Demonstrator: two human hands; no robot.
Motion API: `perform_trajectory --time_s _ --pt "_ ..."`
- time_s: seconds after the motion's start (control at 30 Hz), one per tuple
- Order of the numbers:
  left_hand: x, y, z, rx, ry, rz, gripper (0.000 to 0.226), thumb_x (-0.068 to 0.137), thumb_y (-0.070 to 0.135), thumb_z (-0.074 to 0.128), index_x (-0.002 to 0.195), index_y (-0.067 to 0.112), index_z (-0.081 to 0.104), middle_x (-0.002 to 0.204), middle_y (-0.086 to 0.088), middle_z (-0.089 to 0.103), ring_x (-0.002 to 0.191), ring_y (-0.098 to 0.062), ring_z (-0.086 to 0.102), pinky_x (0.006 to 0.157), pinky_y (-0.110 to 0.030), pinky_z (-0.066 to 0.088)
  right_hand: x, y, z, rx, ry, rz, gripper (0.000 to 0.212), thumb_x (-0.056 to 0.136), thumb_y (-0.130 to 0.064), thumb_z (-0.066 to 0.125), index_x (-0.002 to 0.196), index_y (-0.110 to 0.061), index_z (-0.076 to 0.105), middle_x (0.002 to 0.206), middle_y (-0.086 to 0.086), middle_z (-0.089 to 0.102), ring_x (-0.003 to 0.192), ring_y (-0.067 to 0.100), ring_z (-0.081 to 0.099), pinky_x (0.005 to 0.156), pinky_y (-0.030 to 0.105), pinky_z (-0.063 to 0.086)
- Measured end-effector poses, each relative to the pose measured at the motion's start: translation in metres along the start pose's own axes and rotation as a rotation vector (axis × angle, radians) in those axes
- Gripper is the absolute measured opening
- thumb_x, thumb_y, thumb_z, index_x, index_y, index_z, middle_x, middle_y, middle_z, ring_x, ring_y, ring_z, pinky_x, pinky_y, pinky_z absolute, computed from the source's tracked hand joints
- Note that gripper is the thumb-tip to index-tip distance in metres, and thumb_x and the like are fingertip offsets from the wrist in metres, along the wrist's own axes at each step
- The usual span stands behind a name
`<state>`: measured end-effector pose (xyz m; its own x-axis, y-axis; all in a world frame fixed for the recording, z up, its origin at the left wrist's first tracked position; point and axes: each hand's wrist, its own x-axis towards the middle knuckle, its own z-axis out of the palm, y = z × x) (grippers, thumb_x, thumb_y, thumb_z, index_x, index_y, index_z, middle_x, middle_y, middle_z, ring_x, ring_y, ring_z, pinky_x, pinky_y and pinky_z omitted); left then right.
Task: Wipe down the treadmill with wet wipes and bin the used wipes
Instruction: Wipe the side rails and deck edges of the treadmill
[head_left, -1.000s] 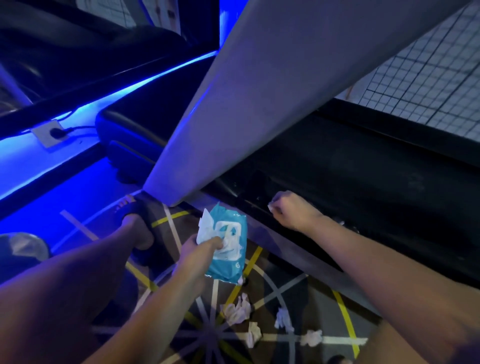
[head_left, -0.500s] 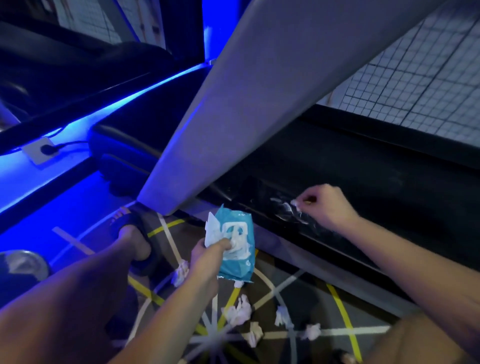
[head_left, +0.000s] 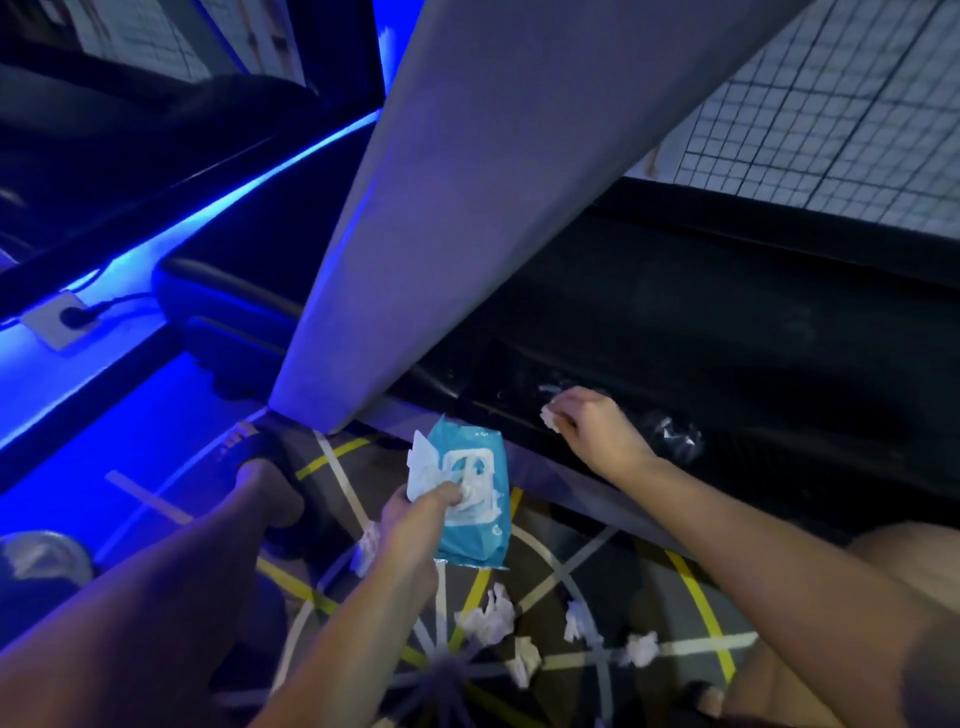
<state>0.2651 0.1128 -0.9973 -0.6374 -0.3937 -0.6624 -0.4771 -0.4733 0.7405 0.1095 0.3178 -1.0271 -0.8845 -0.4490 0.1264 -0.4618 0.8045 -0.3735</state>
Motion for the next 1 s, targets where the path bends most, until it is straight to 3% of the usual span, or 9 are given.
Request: perform_trajectory --time_s 0.1,0.17,0.3,0.5,0.77,0.9,1.0 --pt "-0.004 0.004 0.011 -0.018 -0.025 -0.037 0.035 0.094 0.002 0.07 0.129 0.007 0.064 0.107 -0.016 0.078 0.088 -0.034 0.077 0.062 -0.034 0.061 0.012 -0.012 0.009 0.066 -0.029 -0.024 0.014 0.094 -0.009 0.068 0.102 -0.003 0.077 0.107 0.013 0.071 0.106 0.032 0.068 0.1 0.032 0.049" --pt "-0.004 0.005 0.013 -0.013 -0.046 -0.046 0.038 0.095 0.004 0.07 0.131 0.01 0.061 0.108 -0.013 0.077 0.086 -0.03 0.077 0.052 -0.029 0.059 0.015 -0.016 0.01 0.05 -0.086 -0.017 0.019 0.096 -0.008 0.063 0.109 -0.001 0.075 0.116 0.017 0.068 0.114 0.034 0.062 0.1 0.025 0.041" --pt "-0.004 0.007 0.01 0.003 -0.049 -0.037 0.035 0.097 0.005 0.069 0.13 0.012 0.059 0.105 -0.008 0.076 0.081 -0.024 0.076 0.045 -0.024 0.055 0.009 -0.006 0.013 -0.078 -0.087 -0.069 0.026 0.101 -0.014 0.053 0.117 -0.004 0.072 0.127 0.016 0.063 0.123 0.031 0.053 0.102 0.032 0.039" --pt "0.0 0.007 0.008 0.008 -0.042 -0.023 0.032 0.096 0.004 0.069 0.125 0.013 0.06 0.103 -0.009 0.076 0.084 -0.027 0.075 0.058 -0.031 0.058 -0.022 0.015 0.009 -0.055 0.042 -0.089 0.014 0.091 -0.007 0.071 0.103 -0.008 0.078 0.103 0.006 0.072 0.094 0.028 0.067 0.084 0.041 0.059" --pt "0.002 0.003 0.005 0.022 -0.042 0.0 0.04 0.094 0.001 0.069 0.132 0.011 0.062 0.112 -0.012 0.077 0.088 -0.028 0.076 0.06 -0.031 0.056 -0.046 0.042 -0.017 -0.123 0.101 -0.007 0.015 0.082 0.007 0.075 0.092 -0.004 0.077 0.091 0.011 0.071 0.084 0.032 0.067 0.077 0.035 0.057" --pt "0.005 0.003 0.002 0.024 -0.028 -0.002 0.04 0.095 0.005 0.071 0.133 0.014 0.062 0.113 -0.011 0.077 0.089 -0.029 0.077 0.056 -0.03 0.057 -0.041 0.035 -0.02 -0.094 0.173 0.05 0.01 0.09 -0.002 0.07 0.096 -0.007 0.077 0.094 0.009 0.069 0.087 0.028 0.063 0.079 0.035 0.056" --pt "0.005 0.003 0.002 0.031 -0.022 -0.002 0.041 0.095 0.006 0.071 0.134 0.014 0.062 0.114 -0.01 0.077 0.09 -0.028 0.077 0.056 -0.029 0.058 -0.032 0.02 -0.014 -0.06 0.219 -0.019 0.007 0.092 -0.007 0.069 0.095 -0.006 0.076 0.092 0.008 0.068 0.086 0.029 0.062 0.078 0.038 0.057"
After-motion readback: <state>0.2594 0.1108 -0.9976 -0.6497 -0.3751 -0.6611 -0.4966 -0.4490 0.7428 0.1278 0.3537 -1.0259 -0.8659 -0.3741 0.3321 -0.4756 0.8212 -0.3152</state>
